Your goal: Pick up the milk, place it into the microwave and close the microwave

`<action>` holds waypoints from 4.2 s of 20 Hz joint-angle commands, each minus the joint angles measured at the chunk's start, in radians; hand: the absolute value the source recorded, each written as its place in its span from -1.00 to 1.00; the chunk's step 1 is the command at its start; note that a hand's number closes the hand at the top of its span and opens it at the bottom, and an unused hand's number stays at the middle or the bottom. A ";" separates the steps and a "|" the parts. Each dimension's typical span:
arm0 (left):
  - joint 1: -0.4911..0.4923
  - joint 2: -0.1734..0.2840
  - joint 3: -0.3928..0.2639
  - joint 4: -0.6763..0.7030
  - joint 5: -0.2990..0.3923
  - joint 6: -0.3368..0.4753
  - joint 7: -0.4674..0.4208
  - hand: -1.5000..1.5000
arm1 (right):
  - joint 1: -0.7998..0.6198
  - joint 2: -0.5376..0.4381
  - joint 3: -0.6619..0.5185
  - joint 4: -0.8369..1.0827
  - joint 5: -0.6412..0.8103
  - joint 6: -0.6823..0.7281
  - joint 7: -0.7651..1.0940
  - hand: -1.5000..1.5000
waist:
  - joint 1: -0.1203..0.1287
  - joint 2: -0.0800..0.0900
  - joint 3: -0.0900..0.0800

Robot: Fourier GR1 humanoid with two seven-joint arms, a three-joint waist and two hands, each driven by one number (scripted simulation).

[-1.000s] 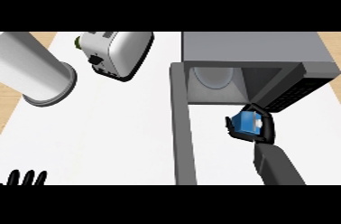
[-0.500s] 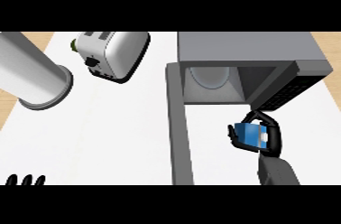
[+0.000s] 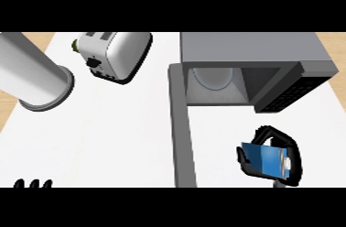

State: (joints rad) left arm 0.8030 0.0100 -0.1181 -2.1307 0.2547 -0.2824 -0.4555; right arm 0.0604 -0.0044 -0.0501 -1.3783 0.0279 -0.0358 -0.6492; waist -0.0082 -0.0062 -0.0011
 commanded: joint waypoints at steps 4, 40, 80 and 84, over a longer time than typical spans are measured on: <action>0.041 0.003 0.016 0.032 0.004 -0.031 -0.052 -1.00 | 0.049 0.004 0.128 -0.221 -0.175 -0.008 0.150 1.00 | 0.013 0.003 0.001; -0.043 0.046 0.146 0.108 0.077 -0.109 -0.025 -1.00 | -0.880 -0.084 -0.029 1.064 -0.062 -0.468 -0.028 1.00 | 0.072 0.030 0.003; -0.139 0.089 0.170 0.148 0.094 -0.148 -0.003 -1.00 | -0.998 -0.282 -0.058 1.372 0.082 -1.081 0.016 -1.00 | 0.171 0.101 -0.007; -0.169 0.098 0.169 0.145 0.080 -0.144 0.003 -1.00 | -0.973 -0.279 0.011 1.376 0.152 -1.163 0.165 -1.00 | 0.191 0.102 -0.004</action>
State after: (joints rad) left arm 0.6563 0.1043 0.0544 -1.9782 0.3463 -0.4303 -0.4556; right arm -0.9577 -0.2717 -0.0822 -0.0457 0.1318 -1.0400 -0.5906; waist 0.1763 0.0888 -0.0095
